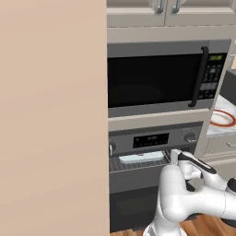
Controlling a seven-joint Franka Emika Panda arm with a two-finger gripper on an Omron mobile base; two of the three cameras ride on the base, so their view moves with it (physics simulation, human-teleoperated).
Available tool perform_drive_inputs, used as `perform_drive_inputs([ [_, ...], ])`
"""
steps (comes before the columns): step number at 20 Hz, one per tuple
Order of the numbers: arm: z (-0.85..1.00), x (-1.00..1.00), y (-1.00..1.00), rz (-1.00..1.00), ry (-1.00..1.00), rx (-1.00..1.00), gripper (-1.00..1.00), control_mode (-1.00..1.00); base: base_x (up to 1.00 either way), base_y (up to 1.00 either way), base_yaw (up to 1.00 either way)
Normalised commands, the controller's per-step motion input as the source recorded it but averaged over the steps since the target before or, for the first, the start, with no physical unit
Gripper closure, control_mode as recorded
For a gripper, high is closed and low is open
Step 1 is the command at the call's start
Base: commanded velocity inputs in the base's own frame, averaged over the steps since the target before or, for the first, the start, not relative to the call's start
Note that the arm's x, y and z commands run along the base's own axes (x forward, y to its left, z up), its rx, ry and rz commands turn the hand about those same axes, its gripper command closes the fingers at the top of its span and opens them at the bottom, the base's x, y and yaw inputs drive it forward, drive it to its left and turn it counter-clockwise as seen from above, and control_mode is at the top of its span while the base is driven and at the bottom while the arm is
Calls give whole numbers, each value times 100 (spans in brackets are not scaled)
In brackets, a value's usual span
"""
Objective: Take the baked cake out of the oven and place it on the plate for cooling. Then close the oven door.
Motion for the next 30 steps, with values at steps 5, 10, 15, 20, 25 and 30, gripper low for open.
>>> perform_drive_inputs([
  [5, 0, 0, 0, 0, 0, 0, -100, -100, 0, 0, 0],
  [10, 0, 0, 0, 0, 0, 0, -100, -100, 0, 0, 0],
  [15, 0, 2, -2, 0, 0, 0, -100, -100, 0, 0, 0],
  [20, 0, 0, 0, 0, 0, 0, 100, -100, 0, 0, 0],
  [25, 0, 0, 0, 0, 0, 0, 100, -100, 0, 0, 0],
  [30, 0, 0, 0, 0, 0, 0, 100, -100, 0, 0, 0],
])
